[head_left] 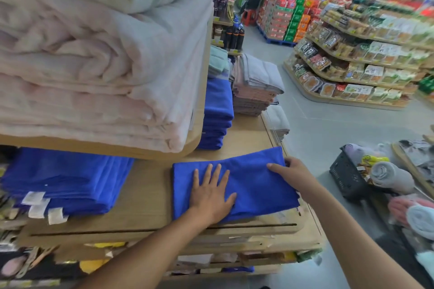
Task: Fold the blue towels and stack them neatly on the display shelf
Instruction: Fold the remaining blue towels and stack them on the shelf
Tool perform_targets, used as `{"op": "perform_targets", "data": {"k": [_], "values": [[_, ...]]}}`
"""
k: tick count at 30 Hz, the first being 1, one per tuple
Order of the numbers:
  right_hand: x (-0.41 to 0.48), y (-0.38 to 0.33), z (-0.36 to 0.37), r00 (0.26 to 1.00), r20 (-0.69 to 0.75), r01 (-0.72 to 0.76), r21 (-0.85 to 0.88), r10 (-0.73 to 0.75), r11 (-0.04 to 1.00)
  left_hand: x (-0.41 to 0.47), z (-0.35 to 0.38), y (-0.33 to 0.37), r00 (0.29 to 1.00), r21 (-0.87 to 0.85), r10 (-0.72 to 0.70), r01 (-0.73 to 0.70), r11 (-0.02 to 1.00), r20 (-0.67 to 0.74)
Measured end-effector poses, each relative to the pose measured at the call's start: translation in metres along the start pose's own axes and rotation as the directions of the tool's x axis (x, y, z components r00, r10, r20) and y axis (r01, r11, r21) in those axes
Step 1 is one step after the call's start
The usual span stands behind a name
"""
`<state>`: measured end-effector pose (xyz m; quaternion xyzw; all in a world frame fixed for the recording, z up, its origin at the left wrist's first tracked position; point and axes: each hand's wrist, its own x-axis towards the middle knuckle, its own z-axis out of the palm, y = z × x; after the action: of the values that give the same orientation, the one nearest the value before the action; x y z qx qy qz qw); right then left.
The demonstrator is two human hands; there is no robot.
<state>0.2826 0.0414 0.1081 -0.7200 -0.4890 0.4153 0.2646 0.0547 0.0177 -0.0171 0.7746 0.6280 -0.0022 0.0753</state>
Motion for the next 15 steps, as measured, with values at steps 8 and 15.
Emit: {"op": "perform_targets", "data": {"k": [8, 15], "values": [[-0.01, -0.069, 0.019, 0.973, 0.032, 0.232, -0.205, -0.23, 0.951, 0.004, -0.022, 0.017, 0.995, -0.221, 0.048, -0.066, 0.973, -0.084], [-0.016, -0.098, 0.092, 0.94, 0.158, 0.335, -0.276, -0.301, 0.901, -0.034, -0.028, -0.05, 0.903, -0.98, -0.429, 0.053, 0.191, -0.034]]}}
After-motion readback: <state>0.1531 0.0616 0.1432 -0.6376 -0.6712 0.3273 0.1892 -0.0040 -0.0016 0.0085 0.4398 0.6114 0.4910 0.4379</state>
